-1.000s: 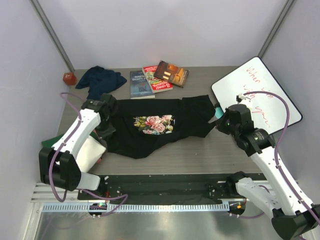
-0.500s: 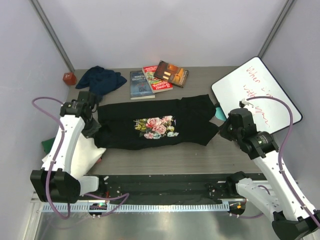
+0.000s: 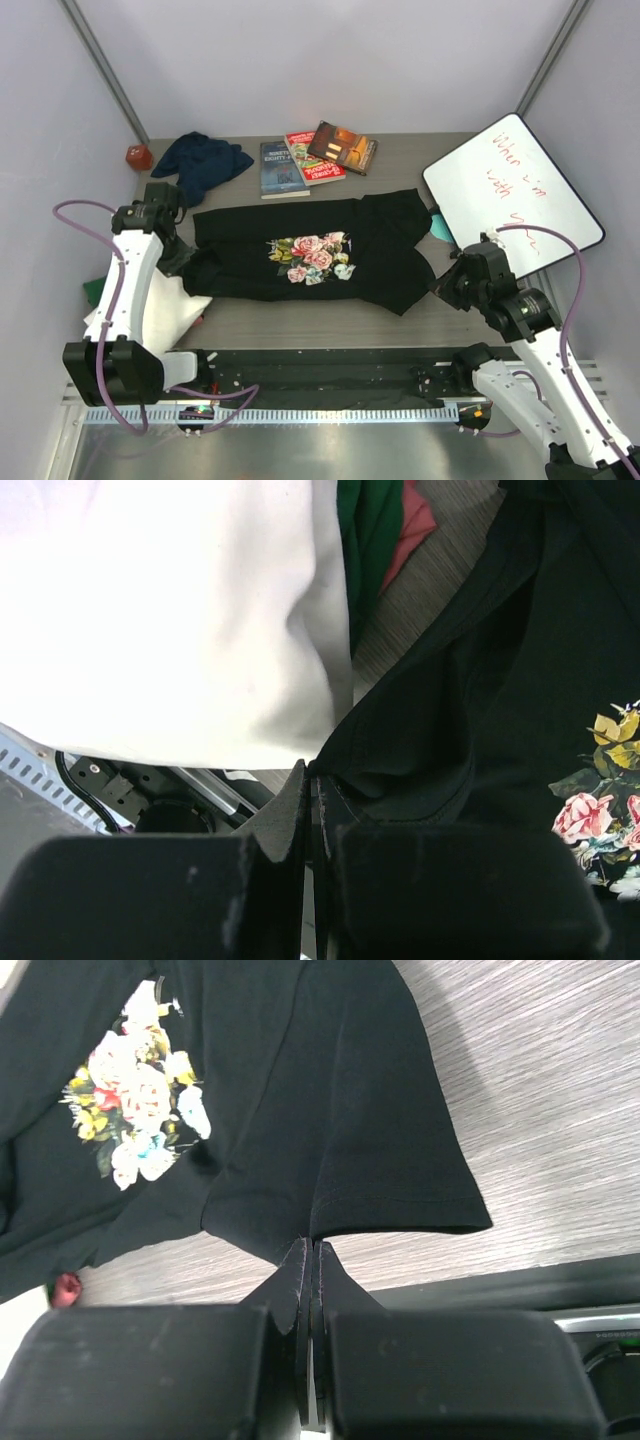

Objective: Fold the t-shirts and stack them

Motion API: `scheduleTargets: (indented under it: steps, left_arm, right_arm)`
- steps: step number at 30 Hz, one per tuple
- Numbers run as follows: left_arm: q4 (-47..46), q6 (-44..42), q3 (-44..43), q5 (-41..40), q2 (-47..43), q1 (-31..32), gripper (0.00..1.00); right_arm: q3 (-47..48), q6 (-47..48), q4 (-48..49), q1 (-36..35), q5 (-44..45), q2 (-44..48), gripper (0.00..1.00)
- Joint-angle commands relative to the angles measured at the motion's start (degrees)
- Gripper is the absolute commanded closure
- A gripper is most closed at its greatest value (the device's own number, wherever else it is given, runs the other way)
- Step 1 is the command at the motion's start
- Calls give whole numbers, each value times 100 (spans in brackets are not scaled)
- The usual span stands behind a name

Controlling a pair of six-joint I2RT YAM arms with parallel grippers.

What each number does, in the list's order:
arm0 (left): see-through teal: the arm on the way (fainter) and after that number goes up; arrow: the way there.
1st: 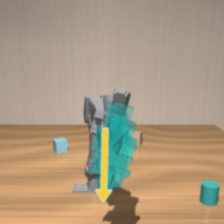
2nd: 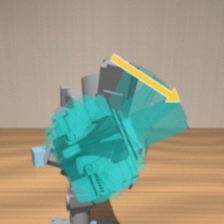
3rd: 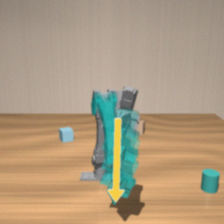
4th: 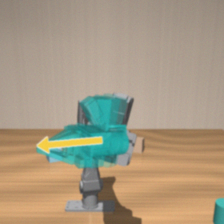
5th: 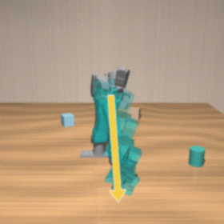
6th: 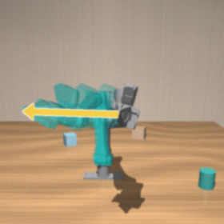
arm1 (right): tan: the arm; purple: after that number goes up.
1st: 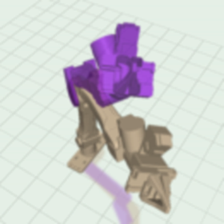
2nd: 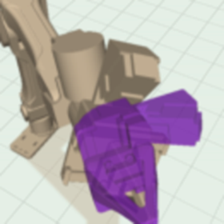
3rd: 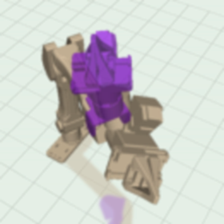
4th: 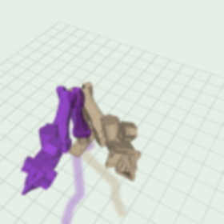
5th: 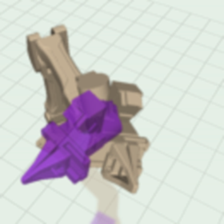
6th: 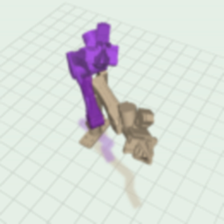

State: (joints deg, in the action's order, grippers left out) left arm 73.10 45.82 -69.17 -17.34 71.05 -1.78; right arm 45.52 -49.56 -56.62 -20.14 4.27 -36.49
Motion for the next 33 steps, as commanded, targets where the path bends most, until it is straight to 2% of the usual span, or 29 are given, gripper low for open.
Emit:
scheduleTargets:
  steps: [1,6,16,29,33]
  left_arm:
    - [-103,-74,8,-59,-126,-147,99]
    - [-112,-3,17,-15,-205,-191,100]
    - [-384,242,-167,117,-785,-454,100]
    - [-797,454,-317,618,-118,-604,100]
    - [-745,428,-536,539,93,-648,100]
  right_arm:
    - [151,-326,-218,19,-189,212,99]
    - [-193,-388,-174,19,-278,335,99]
    - [808,-54,133,19,276,-269,99]
    - [1222,429,1494,28,276,-1579,99]
    - [1748,850,1592,19,460,-2010,99]
